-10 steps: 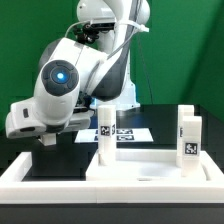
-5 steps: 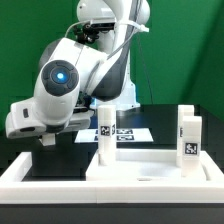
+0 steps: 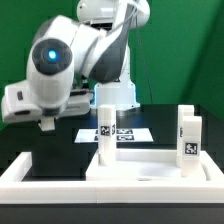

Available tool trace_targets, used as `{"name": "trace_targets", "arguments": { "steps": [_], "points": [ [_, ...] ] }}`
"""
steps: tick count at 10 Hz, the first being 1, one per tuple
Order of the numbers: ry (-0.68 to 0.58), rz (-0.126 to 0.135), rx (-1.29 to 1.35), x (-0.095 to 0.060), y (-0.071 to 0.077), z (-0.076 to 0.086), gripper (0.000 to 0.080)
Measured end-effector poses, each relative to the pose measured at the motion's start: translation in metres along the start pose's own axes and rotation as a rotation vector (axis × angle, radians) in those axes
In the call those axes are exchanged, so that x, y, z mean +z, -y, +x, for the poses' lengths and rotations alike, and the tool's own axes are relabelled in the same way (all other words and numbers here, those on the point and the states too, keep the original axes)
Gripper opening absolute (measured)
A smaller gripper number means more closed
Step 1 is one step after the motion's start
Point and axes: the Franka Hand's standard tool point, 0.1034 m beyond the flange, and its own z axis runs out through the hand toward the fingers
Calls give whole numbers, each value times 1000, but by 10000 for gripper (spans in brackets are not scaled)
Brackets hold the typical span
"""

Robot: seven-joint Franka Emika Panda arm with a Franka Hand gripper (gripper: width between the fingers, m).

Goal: Assemble desk

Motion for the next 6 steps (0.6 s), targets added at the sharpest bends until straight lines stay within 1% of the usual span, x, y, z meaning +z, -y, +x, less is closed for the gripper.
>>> {"name": "trace_targets", "arguments": {
  "steps": [1, 2, 3, 4, 5, 6],
  "points": [
    [17, 16, 14, -21, 1, -14, 290],
    [-14, 12, 17, -27, -2, -17, 290],
    [-97, -3, 16, -27, -5, -9, 290],
    [-144, -2, 13, -27, -5, -10, 290],
    [-233, -10, 11, -30, -7, -7, 290],
    [-312, -7, 13, -34, -7, -6, 290]
  ]
}}
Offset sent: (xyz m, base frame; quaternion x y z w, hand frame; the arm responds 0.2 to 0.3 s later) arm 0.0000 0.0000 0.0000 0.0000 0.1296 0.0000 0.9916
